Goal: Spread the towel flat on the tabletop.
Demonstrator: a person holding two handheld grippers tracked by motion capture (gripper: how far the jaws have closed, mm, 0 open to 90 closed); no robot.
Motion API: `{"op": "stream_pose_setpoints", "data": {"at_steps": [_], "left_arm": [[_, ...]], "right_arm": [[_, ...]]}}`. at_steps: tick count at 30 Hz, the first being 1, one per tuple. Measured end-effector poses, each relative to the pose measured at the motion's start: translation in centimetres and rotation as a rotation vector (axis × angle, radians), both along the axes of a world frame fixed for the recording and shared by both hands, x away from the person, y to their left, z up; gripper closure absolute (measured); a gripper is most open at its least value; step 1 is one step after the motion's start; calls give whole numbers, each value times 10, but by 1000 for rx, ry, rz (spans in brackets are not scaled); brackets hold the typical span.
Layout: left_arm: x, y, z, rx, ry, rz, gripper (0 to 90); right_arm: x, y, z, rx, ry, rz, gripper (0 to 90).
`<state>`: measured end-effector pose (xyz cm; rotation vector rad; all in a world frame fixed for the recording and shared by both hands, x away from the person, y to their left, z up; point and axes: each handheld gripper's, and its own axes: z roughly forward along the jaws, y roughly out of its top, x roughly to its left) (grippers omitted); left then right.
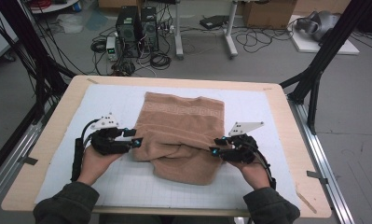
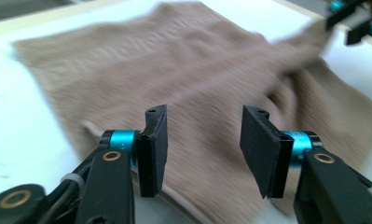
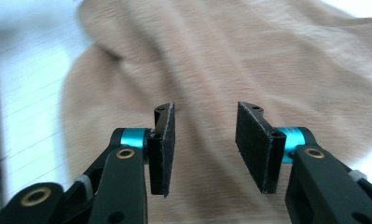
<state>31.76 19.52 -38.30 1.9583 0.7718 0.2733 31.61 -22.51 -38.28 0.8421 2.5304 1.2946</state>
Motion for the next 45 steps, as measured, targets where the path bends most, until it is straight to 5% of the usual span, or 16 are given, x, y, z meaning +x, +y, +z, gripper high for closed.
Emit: {"op": "stream_pose_setpoints", "data": {"at_steps": [4,9,10,12,15,16,19,25,28,33,38,42,45], "left_arm": [[-14,-10,-14,38,22,-65,453],[-17,-20,-37,112,47,-108,460],[-16,-22,-41,117,51,-126,601],[-14,-26,-47,145,42,-124,649],[-10,-26,-50,117,52,-103,816],[-10,-25,-49,112,51,-100,840],[-13,-21,-41,85,29,-82,847],[-23,-12,-8,-14,-36,-77,851],[-20,-11,11,-23,-85,-48,851],[9,-16,11,-1,-102,38,850],[55,-26,-4,22,-44,143,849],[86,-37,-26,128,27,194,844],[94,-38,-43,171,111,198,790]], "right_arm": [[-16,13,-7,-20,11,65,457],[-33,30,-30,-57,62,154,450],[-33,35,-41,-73,74,161,460],[-32,36,-45,-77,81,160,474],[-30,41,-56,-95,101,176,605],[-30,41,-58,-92,76,194,754],[-27,39,-54,-89,101,216,839],[-34,25,-27,-63,43,228,854],[-35,10,-12,-61,6,192,854],[-20,-15,-3,-73,-7,101,853],[11,-26,-16,-108,18,15,852],[27,-22,-26,-123,43,-7,850],[33,-21,-33,-129,65,-12,847]]}}
